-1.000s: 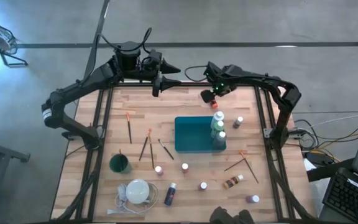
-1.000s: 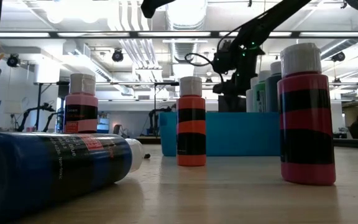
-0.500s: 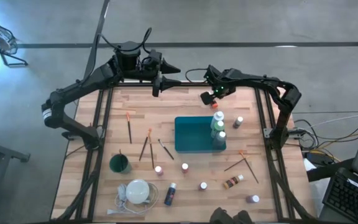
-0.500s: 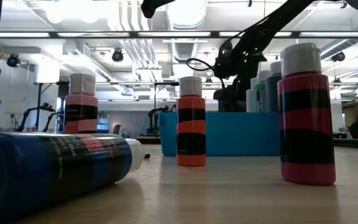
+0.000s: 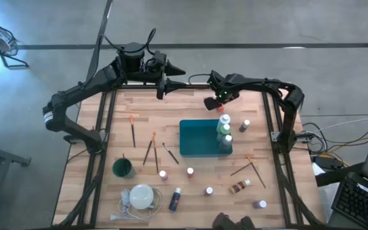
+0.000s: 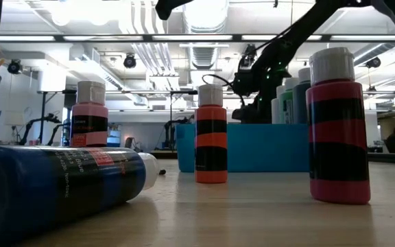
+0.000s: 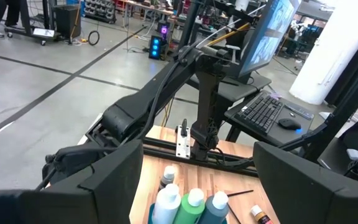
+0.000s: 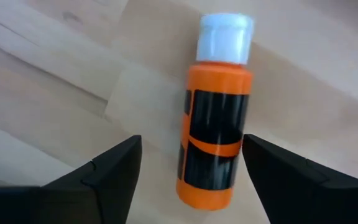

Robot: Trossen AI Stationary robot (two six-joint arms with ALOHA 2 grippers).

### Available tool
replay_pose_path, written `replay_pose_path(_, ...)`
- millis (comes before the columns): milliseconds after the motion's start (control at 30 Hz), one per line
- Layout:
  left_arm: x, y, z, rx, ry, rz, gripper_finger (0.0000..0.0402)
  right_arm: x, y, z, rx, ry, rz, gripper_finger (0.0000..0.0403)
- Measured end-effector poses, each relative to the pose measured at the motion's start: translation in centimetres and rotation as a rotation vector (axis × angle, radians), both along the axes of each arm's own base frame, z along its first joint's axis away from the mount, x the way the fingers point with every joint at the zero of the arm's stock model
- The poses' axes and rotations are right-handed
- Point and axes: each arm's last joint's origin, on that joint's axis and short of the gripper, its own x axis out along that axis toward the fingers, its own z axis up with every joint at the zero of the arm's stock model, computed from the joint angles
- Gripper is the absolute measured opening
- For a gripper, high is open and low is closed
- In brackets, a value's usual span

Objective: Pick & Place Paint Supplies
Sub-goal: Put the orange paint bottle into the blue bin

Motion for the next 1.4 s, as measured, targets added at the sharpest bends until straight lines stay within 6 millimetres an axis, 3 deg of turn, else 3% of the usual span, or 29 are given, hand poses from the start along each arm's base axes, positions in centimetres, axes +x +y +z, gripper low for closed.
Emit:
replay_pose_path(367,0.0,0.0,0.0,-0.001,0.002,0.000,0.0310,0.4,-0.1,-3.0,0.081,0.057,0.004,0.0235)
replay_pose_path(667,0.0,0.0,0.0,-0.001,0.002,0.001,0.0310,0.2,-0.2,-2.3,0.036,0.064,-0.063,0.0195)
replay_pose_path(933,0.0,0.0,0.0,-0.008,0.002,0.001,0.0310,0.2,-0.2,-2.4,0.035,0.064,-0.064,0.0109)
replay_pose_path(1267,0.0,0.0,-0.1,-0.054,0.007,0.014,0.0310,0.2,0.0,-1.9,0.032,0.060,-0.056,0.0108)
replay_pose_path(1400,0.0,0.1,-0.1,-0.116,0.007,0.038,0.0310,0.0,0.2,-0.6,0.013,0.035,-0.055,0.0108)
